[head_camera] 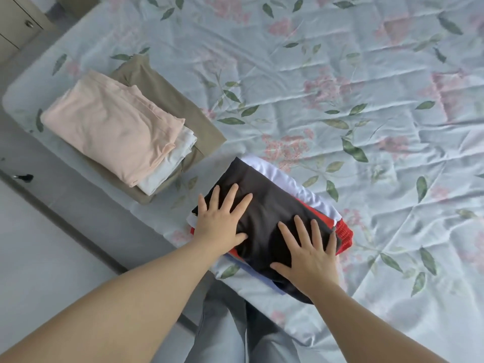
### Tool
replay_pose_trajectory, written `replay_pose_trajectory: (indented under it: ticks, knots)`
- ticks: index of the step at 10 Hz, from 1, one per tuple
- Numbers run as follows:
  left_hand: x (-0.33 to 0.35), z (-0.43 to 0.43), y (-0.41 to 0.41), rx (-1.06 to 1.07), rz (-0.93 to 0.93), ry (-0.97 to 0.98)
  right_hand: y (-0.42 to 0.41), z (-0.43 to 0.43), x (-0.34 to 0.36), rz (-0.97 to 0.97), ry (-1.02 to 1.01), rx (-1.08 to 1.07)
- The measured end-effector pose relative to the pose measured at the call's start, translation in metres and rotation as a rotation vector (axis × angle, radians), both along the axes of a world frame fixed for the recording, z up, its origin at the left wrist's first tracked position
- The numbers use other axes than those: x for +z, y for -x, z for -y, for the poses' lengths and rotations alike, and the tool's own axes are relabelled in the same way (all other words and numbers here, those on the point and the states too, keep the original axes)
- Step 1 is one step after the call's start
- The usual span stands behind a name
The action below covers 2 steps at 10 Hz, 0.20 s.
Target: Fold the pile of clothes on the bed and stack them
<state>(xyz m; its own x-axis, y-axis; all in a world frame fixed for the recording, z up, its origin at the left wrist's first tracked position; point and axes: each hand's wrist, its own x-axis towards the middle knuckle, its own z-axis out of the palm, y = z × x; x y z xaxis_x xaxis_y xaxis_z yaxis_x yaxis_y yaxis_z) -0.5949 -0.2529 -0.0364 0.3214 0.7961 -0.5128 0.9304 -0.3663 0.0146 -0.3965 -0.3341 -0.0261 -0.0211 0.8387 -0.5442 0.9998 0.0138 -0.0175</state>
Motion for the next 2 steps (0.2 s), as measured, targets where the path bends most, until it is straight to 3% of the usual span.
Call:
replay_pose_trajectory:
  ticks: [2]
  knots:
    - [0.060,0.028,-0.008,-0.012,0.045,-0.150,-0.010,0.005,0.059,-0.152,-0.064,-0.086]
